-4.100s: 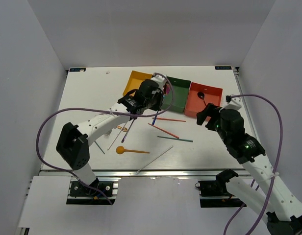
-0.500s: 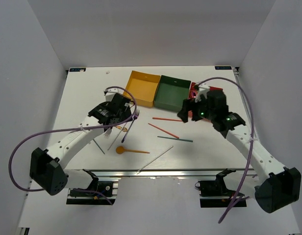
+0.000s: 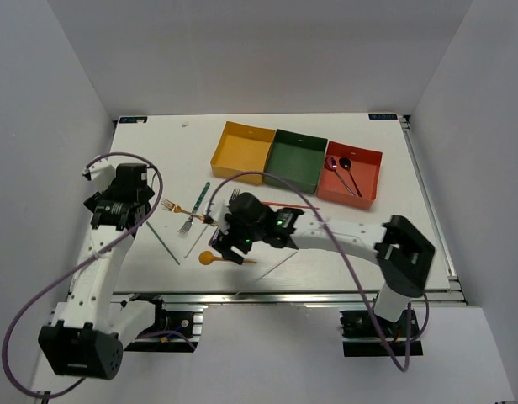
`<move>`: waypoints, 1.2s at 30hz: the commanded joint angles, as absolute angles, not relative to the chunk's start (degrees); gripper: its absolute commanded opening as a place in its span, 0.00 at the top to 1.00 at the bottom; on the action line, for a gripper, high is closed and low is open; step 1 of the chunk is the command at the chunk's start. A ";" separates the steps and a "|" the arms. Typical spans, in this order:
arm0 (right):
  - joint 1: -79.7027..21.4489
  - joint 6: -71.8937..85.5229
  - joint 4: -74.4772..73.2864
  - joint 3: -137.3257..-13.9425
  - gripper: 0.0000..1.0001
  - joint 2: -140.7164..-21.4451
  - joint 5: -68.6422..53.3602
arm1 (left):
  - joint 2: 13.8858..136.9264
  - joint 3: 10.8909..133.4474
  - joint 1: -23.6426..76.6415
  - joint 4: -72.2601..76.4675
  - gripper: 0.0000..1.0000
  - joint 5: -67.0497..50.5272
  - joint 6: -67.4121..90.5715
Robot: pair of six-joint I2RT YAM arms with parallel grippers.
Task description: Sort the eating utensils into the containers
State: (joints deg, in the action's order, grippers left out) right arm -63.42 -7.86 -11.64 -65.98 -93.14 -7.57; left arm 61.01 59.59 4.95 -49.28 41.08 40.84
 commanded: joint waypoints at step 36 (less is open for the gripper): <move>-64.44 -22.50 -15.91 -79.19 1.00 -111.81 -15.02 | 47.46 45.62 5.10 -34.54 0.02 33.14 30.32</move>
State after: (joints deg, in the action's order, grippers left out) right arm -66.13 -20.97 -16.53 -80.23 -116.81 -12.25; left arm 48.62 45.36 5.04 -35.48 33.74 30.83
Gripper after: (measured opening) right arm 0.026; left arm 0.981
